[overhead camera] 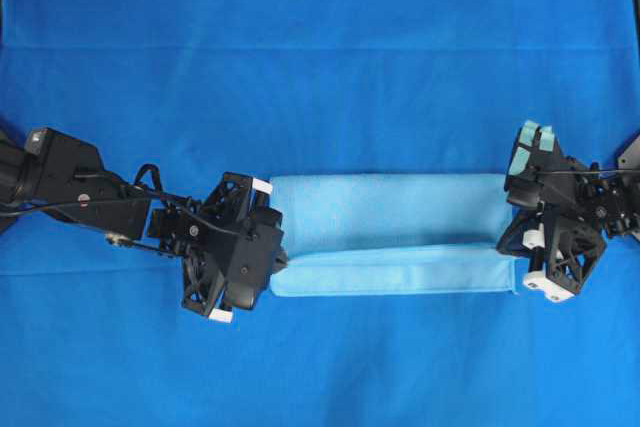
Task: Fold the light blue towel.
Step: 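Pull both top corners toward the bottom edge, folding the towel in half, then release both corners onto the bottom edge and lift grippers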
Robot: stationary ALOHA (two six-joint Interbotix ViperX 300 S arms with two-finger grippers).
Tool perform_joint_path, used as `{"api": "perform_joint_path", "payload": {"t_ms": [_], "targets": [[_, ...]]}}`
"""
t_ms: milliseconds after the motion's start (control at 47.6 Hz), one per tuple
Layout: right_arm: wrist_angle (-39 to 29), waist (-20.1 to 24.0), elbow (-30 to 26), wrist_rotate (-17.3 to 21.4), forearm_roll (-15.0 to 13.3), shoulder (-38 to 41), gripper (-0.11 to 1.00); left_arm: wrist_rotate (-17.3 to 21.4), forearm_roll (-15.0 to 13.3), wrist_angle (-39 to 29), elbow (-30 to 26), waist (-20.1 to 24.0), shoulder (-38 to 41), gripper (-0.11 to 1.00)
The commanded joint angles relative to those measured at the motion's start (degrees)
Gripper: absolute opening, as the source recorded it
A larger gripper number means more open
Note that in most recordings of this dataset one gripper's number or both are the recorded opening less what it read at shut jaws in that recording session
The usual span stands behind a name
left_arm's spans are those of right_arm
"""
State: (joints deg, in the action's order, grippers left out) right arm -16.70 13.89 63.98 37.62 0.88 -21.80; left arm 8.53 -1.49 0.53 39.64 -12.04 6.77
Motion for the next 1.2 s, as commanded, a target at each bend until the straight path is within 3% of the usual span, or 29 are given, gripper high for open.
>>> {"api": "perform_joint_path", "payload": {"t_ms": [0,399,567,735,798,904,1009,1177], "targets": [[0.3,0.3,-1.1,0.1,0.1,0.3,0.02,-0.1,-0.2,0.3,-1.3,-0.4,-0.2,0.03],[4.2,0.4,-1.8,0.1,0.1,2.5,0.02,-0.4,-0.2,0.7,-1.7,-0.4,1.2,0.05],[4.3,0.8,-2.5,0.2,0.2,3.2,0.04,-0.4,-0.2,0.7,-1.8,-0.4,1.1,0.17],[2.8,1.0,-3.3,0.1,-0.1,2.5,0.52,0.2,-0.2,0.5,-1.9,-0.1,0.0,0.40],[1.4,1.0,-3.4,-0.1,-0.6,1.2,0.65,1.0,-0.2,0.3,-2.0,0.3,-1.2,0.49],[-0.7,0.9,-3.5,-0.1,-1.9,-1.5,0.61,2.0,-0.2,-0.4,-1.8,0.8,-3.4,0.57],[-2.4,0.0,-3.0,0.0,-4.0,-4.7,0.60,3.1,-0.1,-1.8,-1.9,1.7,-5.0,0.57],[-5.6,-5.7,-1.6,0.0,-7.2,-7.6,0.60,4.8,-0.1,-3.2,-2.0,5.0,-6.0,0.57]]}}
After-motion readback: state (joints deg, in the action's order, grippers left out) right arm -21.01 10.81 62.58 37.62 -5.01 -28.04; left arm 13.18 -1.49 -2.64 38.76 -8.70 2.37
